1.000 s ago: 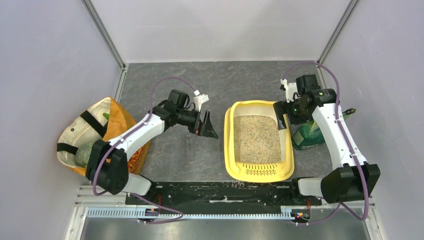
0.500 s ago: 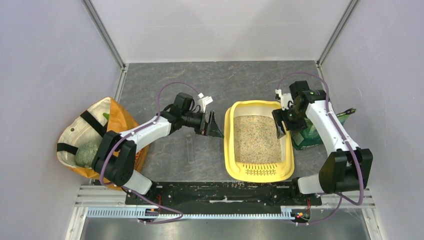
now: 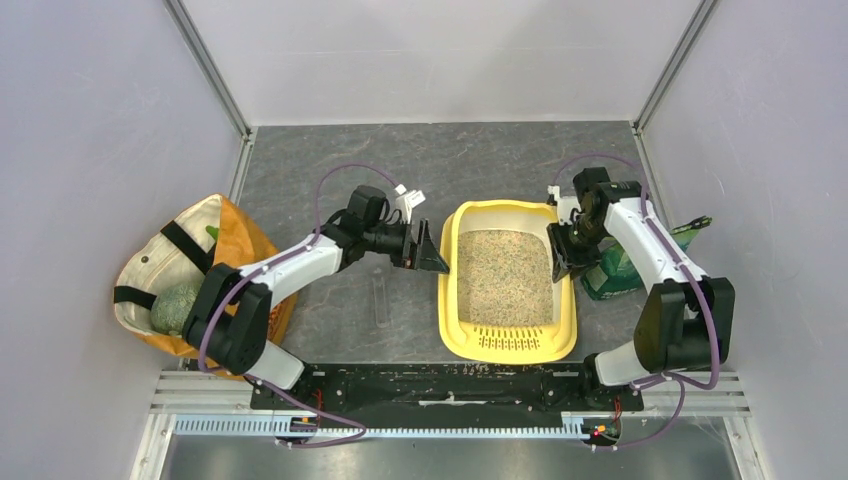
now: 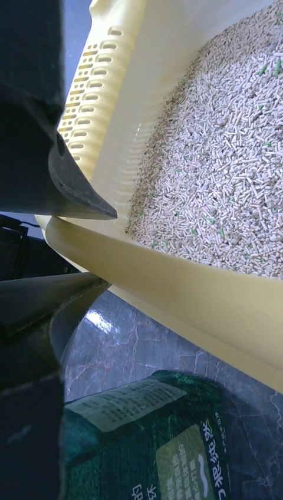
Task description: Fill the litter box with clean litter
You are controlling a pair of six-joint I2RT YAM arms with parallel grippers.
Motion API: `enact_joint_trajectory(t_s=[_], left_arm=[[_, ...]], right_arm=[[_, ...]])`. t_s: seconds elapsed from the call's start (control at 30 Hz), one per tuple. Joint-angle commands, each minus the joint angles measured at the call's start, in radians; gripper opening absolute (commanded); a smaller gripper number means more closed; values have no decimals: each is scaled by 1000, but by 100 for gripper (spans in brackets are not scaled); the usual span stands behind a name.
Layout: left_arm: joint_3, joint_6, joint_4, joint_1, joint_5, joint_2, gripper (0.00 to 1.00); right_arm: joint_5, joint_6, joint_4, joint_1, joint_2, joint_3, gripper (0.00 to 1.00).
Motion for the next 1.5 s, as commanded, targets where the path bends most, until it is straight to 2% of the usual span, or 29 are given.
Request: enact_joint_trajectory(t_s=[0.0,0.17,0.43,0.7,0.93,1.07,1.47], left_arm=[[29,16,-79,-7,-127,-94,83],[114,109,-251,-6,-200,-34,73],[119,123,-277,-6,-272,-40,63],[140,155,-311,21,-326,-65,64],[229,192,-371,163,-333,17,62],[300,221,-376,255,-329,71,60],[511,281,-405,361,-391,226,60]], right_arm=[[-135,58,72,16,13,-5,39],[-208,101,117,26,46,2,38],[-249,202,217,68,74,-1,36],[-260,275,329,144,92,-5,29],[-276,332,409,181,198,37,27],[-270,352,460,203,293,104,27],[-242,405,540,248,573,429,26]])
